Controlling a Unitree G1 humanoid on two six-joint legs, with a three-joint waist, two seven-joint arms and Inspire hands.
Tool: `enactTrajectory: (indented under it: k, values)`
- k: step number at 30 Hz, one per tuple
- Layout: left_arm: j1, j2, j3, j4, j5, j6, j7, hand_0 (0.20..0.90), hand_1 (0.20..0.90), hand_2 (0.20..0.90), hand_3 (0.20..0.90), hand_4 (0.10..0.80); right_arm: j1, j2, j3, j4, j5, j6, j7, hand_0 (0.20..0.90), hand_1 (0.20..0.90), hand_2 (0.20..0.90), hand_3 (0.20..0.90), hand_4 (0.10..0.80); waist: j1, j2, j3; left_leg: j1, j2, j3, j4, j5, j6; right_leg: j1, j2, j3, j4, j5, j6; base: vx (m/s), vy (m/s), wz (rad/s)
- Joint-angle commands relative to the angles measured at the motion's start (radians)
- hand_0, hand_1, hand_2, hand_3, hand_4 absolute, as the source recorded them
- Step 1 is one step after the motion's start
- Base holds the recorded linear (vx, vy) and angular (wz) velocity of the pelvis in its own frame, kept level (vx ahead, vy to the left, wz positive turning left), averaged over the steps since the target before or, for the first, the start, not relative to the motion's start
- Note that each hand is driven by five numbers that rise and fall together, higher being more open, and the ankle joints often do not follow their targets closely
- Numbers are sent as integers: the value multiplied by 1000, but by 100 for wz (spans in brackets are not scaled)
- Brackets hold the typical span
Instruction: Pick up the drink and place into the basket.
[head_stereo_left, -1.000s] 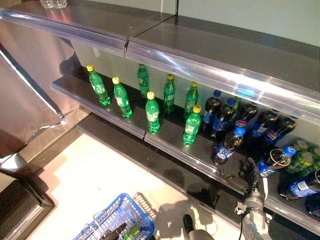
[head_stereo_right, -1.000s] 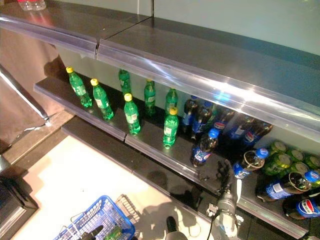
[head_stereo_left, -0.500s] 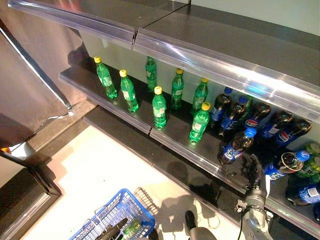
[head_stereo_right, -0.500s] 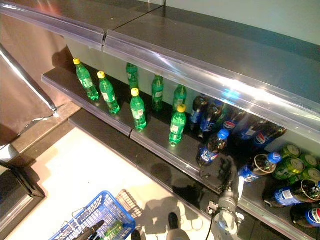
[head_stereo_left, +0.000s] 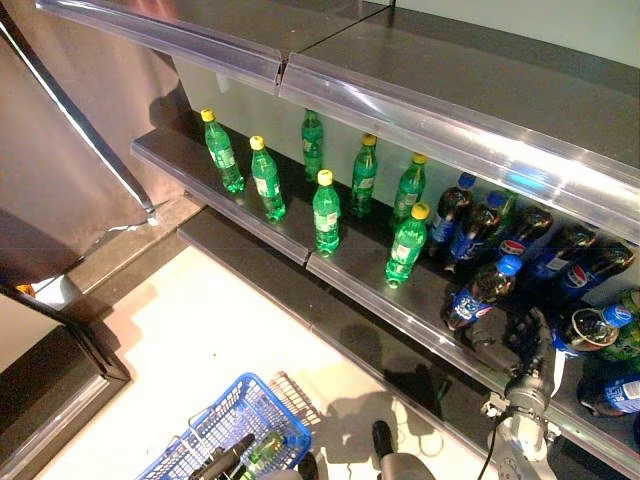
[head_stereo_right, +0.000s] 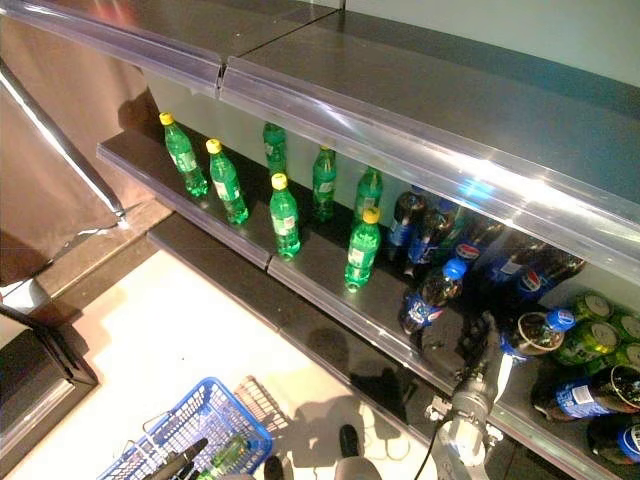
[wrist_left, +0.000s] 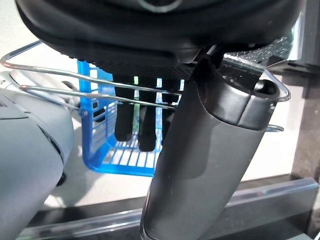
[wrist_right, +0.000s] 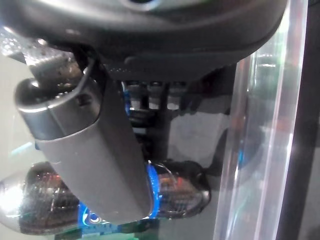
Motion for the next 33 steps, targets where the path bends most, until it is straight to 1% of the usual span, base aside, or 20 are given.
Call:
enactTrajectory:
  k: [1, 11, 16, 19, 21, 27, 30, 31, 33]
  values:
    - [6, 29, 6, -124, -60, -27, -88, 300, 300, 300, 200, 100, -95, -83, -93, -89, 0, -129, -15, 900, 900, 900, 900, 800, 13, 22, -21, -187, -55, -149, 196, -55, 3, -51, 77, -100, 105, -74, -4, 47, 1, 2]
    - [16, 53, 54, -161, -97, -52, -52, 300, 300, 300, 200, 100, -86, -121, -114, -95, 4, -121, 13, 900, 900, 900, 900, 800, 22, 27, -13, -214, -58, -162, 221, -45, -5, -71, 80, -114, 136, -85, -5, 36, -6, 3]
    - [30, 59, 81, -160, -90, -61, -49, 300, 300, 300, 200, 100, -60, -124, -114, -102, -32, -109, 43, 900, 900, 900, 900, 800, 25, 27, -19, -208, -59, -171, 216, -38, -11, -64, 84, -121, 138, -89, -5, 70, -10, 7]
    - [38, 60, 84, -159, -87, -60, -53, 300, 300, 300, 200, 100, -55, -132, -110, -109, -48, -92, 69, 900, 900, 900, 900, 800, 27, 28, -23, -202, -60, -176, 211, -34, -14, -58, 87, -124, 135, -90, -6, 60, -4, 4]
    - [52, 61, 92, -156, -80, -57, -65, 300, 300, 300, 200, 100, -42, -146, -110, -123, -65, -73, 122, 900, 900, 900, 900, 800, 28, 27, -28, -197, -60, -178, 208, -31, -17, -54, 89, -127, 138, -93, -5, 74, -1, 2]
    - [63, 65, 97, -137, -74, -49, -85, 300, 300, 300, 200, 100, -13, -170, -96, -144, -114, -42, 195, 900, 900, 900, 900, 800, 27, 22, -38, -183, -60, -182, 199, -27, -23, -43, 92, -135, 139, -98, -3, 51, 3, 2]
    - [71, 67, 98, -137, -68, -43, -93, 300, 300, 300, 200, 100, 2, -191, -88, -165, -137, -5, 246, 900, 900, 900, 900, 800, 27, 19, -38, -177, -61, -184, 195, -25, -26, -40, 93, -141, 142, -100, -3, 36, 8, 6]
    - [74, 71, 97, -138, -66, -38, -98, 300, 300, 300, 200, 100, 11, -209, -86, -174, -131, 12, 279, 900, 900, 900, 900, 800, 27, 17, -38, -172, -62, -186, 192, -24, -26, -36, 94, -143, 141, -101, -2, 31, 8, 6]
    - [76, 70, 94, -139, -63, -38, -97, 300, 300, 300, 200, 100, 20, -219, -81, -185, -131, 24, 298, 900, 900, 900, 900, 800, 27, 13, -38, -165, -62, -188, 187, -23, -27, -32, 95, -146, 142, -101, 0, 32, 2, 4]
